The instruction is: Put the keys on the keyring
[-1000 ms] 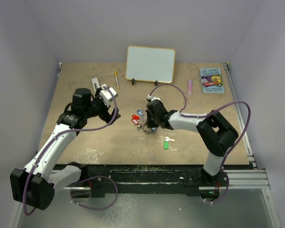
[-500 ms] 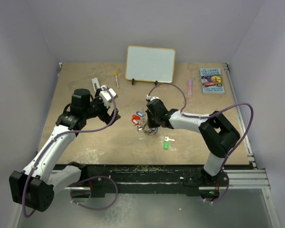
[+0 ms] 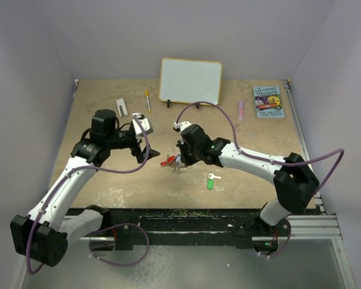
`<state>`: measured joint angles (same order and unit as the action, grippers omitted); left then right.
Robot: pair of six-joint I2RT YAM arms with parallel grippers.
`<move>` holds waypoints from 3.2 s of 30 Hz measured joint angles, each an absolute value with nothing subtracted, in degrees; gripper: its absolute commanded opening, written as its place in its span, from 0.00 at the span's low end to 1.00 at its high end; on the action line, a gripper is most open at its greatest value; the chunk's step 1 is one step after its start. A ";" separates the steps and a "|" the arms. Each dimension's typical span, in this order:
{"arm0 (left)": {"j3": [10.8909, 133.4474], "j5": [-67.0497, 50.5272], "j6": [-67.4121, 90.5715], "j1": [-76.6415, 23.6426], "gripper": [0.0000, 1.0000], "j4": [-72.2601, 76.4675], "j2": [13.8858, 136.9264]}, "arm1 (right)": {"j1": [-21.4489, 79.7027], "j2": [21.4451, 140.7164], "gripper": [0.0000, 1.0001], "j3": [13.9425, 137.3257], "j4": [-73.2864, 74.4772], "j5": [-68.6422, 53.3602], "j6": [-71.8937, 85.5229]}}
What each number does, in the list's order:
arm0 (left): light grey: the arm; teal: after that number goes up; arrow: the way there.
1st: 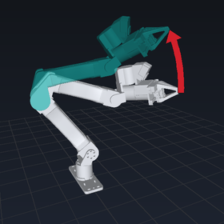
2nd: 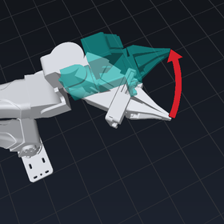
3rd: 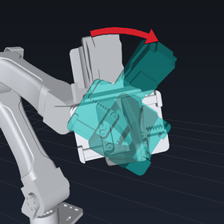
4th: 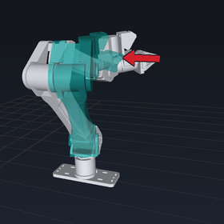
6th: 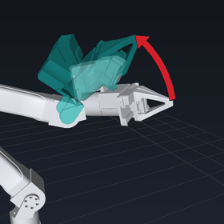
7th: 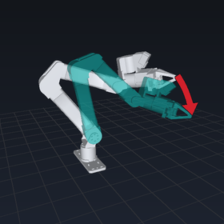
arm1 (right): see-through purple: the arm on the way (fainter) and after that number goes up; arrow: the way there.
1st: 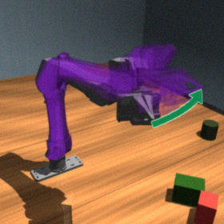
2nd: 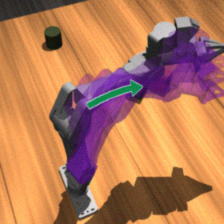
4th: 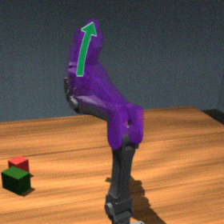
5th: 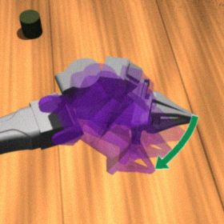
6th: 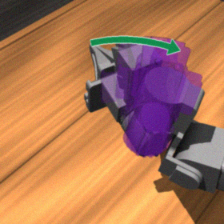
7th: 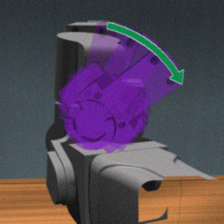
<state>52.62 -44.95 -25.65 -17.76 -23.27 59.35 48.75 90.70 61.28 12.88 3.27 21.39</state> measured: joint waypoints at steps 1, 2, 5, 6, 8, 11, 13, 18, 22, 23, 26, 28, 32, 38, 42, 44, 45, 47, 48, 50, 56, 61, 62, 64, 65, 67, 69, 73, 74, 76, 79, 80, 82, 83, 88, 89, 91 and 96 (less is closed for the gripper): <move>53.15 -45.91 -25.78 -18.22 0.98 -23.03 59.83 | 49.39 90.52 0.00 61.54 13.39 3.25 21.30; 53.32 -46.83 -25.82 -18.63 0.98 -22.55 60.25 | 50.24 90.41 0.00 61.89 13.96 3.27 21.19; 53.28 -48.45 -25.69 -19.55 0.98 -21.58 61.04 | 52.71 90.39 0.00 62.48 15.00 3.36 20.97; 53.19 -48.66 -25.69 -19.66 0.98 -21.39 61.08 | 53.49 90.37 0.00 62.61 15.29 3.40 20.97; 52.90 -48.97 -25.93 -19.66 0.98 -21.17 60.97 | 54.78 90.32 0.00 62.78 15.88 3.40 20.95; 51.88 -49.32 -26.92 -19.66 0.98 -21.28 60.55 | 55.70 90.24 0.00 62.94 16.88 3.25 20.69; 50.96 -49.54 -27.59 -19.66 0.98 -21.47 60.23 | 55.70 90.24 0.00 63.61 18.09 3.22 20.40; 49.76 -49.50 -28.34 -19.66 0.98 -21.41 60.18 | 55.70 90.26 0.00 66.72 20.10 2.35 19.81; 49.76 -49.32 -29.23 -19.79 0.98 -20.36 60.27 | 55.77 90.26 0.00 68.88 21.43 1.96 19.31; 49.76 -49.25 -29.50 -19.90 0.98 -20.29 60.36 | 55.77 90.26 0.00 69.21 21.63 1.96 19.20; 49.76 -49.21 -30.33 -20.38 0.98 -20.12 61.25 | 55.83 90.30 0.00 70.48 22.87 1.96 18.74; 49.78 -49.23 -31.00 -20.69 0.98 -20.08 62.22 | 55.83 90.37 0.00 71.40 23.68 1.98 18.44; 49.82 -49.28 -31.35 -20.97 0.96 -20.05 63.42 | 55.83 90.37 0.00 72.77 24.88 2.00 17.93; 50.89 -49.84 -32.40 -21.15 0.91 -20.47 64.18 | 55.83 90.85 0.00 75.44 26.72 2.02 17.04; 52.23 -50.41 -32.67 -21.15 0.90 -20.58 64.51 | 55.83 91.50 0.00 76.49 27.33 2.02 16.71; 52.45 -50.63 -32.69 -21.15 0.90 -20.58 64.55 | 55.83 91.68 0.00 76.60 27.55 2.02 16.62; 52.45 -50.68 -32.69 -21.15 0.90 -20.67 64.58 | 55.83 91.68 0.00 76.62 27.75 2.04 16.56; 52.45 -50.78 -32.71 -21.15 0.90 -20.67 64.69 | 55.83 91.70 0.00 76.82 28.01 2.02 16.45; 52.45 -50.78 -32.71 -21.17 0.90 -20.69 64.75 | 55.83 91.70 0.00 76.95 28.01 2.02 16.45; 52.45 -50.78 -32.71 -21.17 0.91 -20.69 64.82 | 55.83 91.70 0.00 77.23 28.01 2.02 16.43; 52.49 -51.07 -32.73 -21.17 0.92 -20.91 64.82 | 55.83 91.70 0.00 78.28 28.38 1.98 16.40; 52.90 -51.70 -32.82 -21.26 0.92 -21.65 64.84 | 55.83 91.70 0.00 79.44 29.02 1.98 16.40; 52.99 -51.79 -32.82 -21.30 0.92 -21.74 64.84 | 55.83 91.70 0.00 79.55 29.08 1.98 16.38; 53.06 -51.99 -32.84 -21.47 0.91 -21.93 64.84 | 55.83 91.70 0.00 79.70 29.32 1.98 16.38; 53.06 -52.10 -32.84 -21.52 0.91 -22.00 64.86 | 55.83 91.70 0.00 79.72 29.36 1.98 16.38; 53.06 -52.14 -32.86 -21.56 0.86 -22.02 64.95 | 55.83 91.70 0.00 79.72 29.47 1.96 16.38; 53.06 -52.16 -32.91 -21.56 0.84 -22.04 65.01 | 55.83 91.70 0.00 79.72 29.63 1.96 16.38; 53.06 -52.21 -33.50 -21.56 0.85 -22.11 65.04 | 55.83 91.70 0.00 79.94 29.80 1.89 16.38; 53.06 -52.23 -33.67 -21.58 0.86 -22.13 65.04 | 55.83 91.70 0.00 80.09 29.80 1.87 16.40; 53.06 -52.25 -33.71 -21.58 0.88 -22.15 65.04 | 55.83 91.70 0.00 80.51 29.89 1.85 16.40; 53.06 -52.25 -33.71 -21.58 0.89 -22.15 65.04 | 55.83 91.70 0.00 81.06 29.85 1.74 16.40; 53.06 -52.27 -33.74 -21.58 0.91 -22.15 65.04 | 55.83 91.70 0.00 81.14 29.82 1.72 16.40; 53.06 -52.27 -33.74 -21.58 0.93 -22.15 65.04 | 55.83 91.70 0.00 81.25 29.82 1.54 16.43; 53.06 -52.27 -33.74 -21.58 0.94 -22.15 65.04 | 55.83 91.70 0.00 81.32 29.80 1.50 16.43; 53.06 -52.45 -33.71 -21.65 0.94 -22.13 65.14 | 55.83 91.70 0.00 81.49 29.74 0.75 16.43; 53.06 -52.51 -33.69 -21.67 0.92 -22.11 65.23 | 55.83 91.70 0.00 81.54 29.71 0.60 16.43; 53.06 -52.58 -33.69 -21.78 0.88 -22.11 65.49 | 55.83 91.70 0.00 81.67 29.67 0.45 16.43; 53.06 -52.77 -33.69 -21.85 0.86 -22.06 65.71 | 55.83 91.70 0.00 81.73 29.67 0.38 16.45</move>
<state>53.06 -52.77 -33.69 -21.85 -22.06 65.71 55.83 91.70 81.73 29.67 0.38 16.45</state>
